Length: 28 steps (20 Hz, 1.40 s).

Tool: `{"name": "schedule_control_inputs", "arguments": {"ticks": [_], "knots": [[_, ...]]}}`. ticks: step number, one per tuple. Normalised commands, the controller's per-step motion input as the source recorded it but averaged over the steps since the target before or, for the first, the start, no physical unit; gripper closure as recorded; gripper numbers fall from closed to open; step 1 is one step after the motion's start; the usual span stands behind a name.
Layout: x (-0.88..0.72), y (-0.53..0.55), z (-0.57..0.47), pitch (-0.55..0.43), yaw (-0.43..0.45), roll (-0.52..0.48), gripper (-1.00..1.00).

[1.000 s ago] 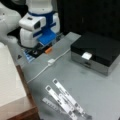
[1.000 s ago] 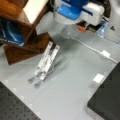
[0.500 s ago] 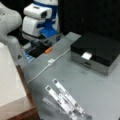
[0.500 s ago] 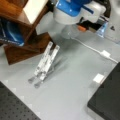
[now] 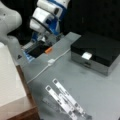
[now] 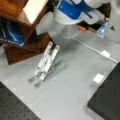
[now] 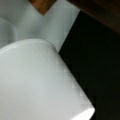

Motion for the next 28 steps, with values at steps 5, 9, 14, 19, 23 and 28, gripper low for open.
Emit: {"name": "schedule_control_inputs", "arguments": {"ticks": [5, 9, 14, 19, 23, 28], "knots": [[0.31, -0.2, 0.25, 0.266, -0.136, -0.327, -1.0], [0.27, -0.31, 0.22, 0.214, -0.082, -0.262, -1.0], [0.17, -0.34, 0.1, 0.152, -0.027, -0.178, -1.0], [0.1, -0.34, 0.03, 0.113, 0.052, -0.108, -1.0], [0.05, -0.28, 0.0, 0.068, 0.107, -0.071, -1.0], [-0.05, -0.22, -0.06, 0.055, 0.09, -0.112, -1.0]]}}
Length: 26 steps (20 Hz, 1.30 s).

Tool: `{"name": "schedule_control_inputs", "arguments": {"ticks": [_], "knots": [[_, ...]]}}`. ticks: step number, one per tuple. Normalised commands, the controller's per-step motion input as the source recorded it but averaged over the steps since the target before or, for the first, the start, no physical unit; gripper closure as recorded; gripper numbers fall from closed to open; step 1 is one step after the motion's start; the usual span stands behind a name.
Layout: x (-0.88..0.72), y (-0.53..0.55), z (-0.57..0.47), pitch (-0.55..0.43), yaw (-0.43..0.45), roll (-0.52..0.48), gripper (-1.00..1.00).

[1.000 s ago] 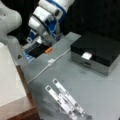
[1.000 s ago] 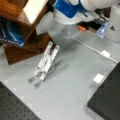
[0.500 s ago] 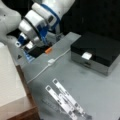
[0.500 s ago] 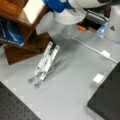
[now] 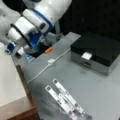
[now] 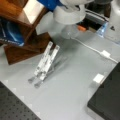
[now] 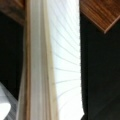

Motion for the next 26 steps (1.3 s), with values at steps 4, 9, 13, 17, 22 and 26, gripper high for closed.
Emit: {"name": "schedule_control_inputs", "arguments": {"ticks": [4, 9, 13, 17, 22, 26], "knots": [[-0.09, -0.16, -0.07, 0.072, 0.015, -0.12, -1.0], [-0.1, -0.07, -0.06, 0.096, -0.051, -0.138, -1.0], [-0.11, -0.02, -0.04, 0.094, -0.028, -0.124, 1.0], [-0.09, -0.02, -0.04, 0.042, 0.024, -0.057, 1.0], [-0.07, -0.01, -0.05, 0.018, 0.046, -0.042, 1.0], [-0.06, 0.01, -0.07, 0.008, 0.057, -0.038, 1.0]]}}
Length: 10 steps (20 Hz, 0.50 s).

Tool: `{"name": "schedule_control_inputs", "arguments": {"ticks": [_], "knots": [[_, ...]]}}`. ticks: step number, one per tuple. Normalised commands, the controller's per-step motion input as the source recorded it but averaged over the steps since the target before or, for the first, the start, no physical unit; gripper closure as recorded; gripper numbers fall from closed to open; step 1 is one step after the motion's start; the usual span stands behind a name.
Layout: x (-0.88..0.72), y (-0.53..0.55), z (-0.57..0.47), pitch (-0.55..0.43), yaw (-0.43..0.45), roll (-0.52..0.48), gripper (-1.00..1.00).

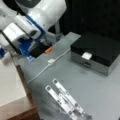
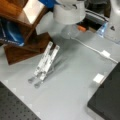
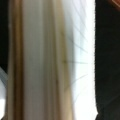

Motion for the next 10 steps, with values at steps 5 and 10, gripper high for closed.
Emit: {"name": "schedule_control_inputs", "arguments": {"ticks": [5, 10], "knots": [[-0.04, 0.07, -0.08, 0.016, 0.064, -0.035, 1.0], [-0.01, 0.14, -0.06, 0.047, 0.063, -0.047, 1.0]]}}
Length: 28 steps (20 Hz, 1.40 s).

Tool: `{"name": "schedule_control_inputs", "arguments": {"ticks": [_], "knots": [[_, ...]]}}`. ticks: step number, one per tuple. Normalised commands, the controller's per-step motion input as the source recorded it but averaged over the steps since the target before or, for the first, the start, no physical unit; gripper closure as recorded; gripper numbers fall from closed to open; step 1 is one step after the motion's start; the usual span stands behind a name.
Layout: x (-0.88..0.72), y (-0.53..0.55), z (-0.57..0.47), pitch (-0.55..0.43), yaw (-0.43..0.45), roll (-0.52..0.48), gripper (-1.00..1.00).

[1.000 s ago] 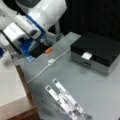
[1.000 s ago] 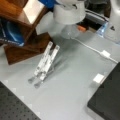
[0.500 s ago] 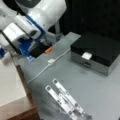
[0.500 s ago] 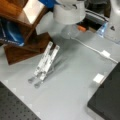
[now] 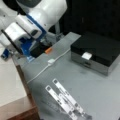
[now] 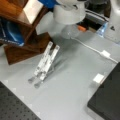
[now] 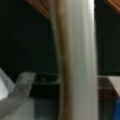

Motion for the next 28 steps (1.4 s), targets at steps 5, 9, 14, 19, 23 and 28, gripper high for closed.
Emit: {"name": "schedule_control_inputs", "arguments": {"ticks": [5, 9, 14, 19, 23, 28], "knots": [[0.04, 0.3, 0.03, 0.148, 0.108, -0.094, 1.0], [0.03, 0.33, 0.08, 0.184, 0.106, -0.11, 1.0], [0.05, 0.37, 0.09, 0.144, 0.068, -0.058, 1.0], [0.06, 0.51, 0.03, 0.081, 0.074, -0.003, 1.0], [0.11, 0.53, -0.09, 0.012, 0.075, 0.045, 1.0], [0.17, 0.41, -0.2, -0.047, 0.079, 0.074, 1.0]]}}
